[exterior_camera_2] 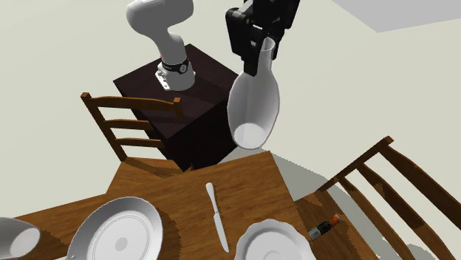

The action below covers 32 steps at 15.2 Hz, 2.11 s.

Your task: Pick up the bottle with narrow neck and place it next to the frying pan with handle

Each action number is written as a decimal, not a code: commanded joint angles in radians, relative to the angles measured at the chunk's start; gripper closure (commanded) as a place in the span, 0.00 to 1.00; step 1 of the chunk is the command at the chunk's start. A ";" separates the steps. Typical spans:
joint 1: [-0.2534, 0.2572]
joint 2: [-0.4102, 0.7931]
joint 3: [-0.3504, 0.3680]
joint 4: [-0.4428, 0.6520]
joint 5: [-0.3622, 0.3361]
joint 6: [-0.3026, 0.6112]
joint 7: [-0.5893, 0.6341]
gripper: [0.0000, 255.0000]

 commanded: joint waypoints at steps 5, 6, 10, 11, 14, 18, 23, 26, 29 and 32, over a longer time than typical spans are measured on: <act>-0.022 0.029 -0.016 0.039 0.007 -0.012 -0.037 1.00; -0.032 0.033 -0.022 0.022 0.009 0.010 -0.054 1.00; -0.071 0.063 -0.049 -0.030 0.020 0.089 -0.122 1.00; -0.082 0.074 -0.055 -0.039 0.024 0.108 -0.139 1.00; -0.113 0.112 -0.073 -0.056 0.037 0.161 -0.190 1.00; -0.157 0.176 -0.093 -0.058 0.059 0.223 -0.258 1.00; -0.219 0.277 -0.109 -0.026 0.093 0.286 -0.340 1.00; -0.259 0.349 -0.113 0.013 0.115 0.315 -0.386 1.00; -0.282 0.394 -0.114 0.030 0.129 0.340 -0.411 1.00; -0.281 0.401 -0.112 0.001 0.132 0.376 -0.414 1.00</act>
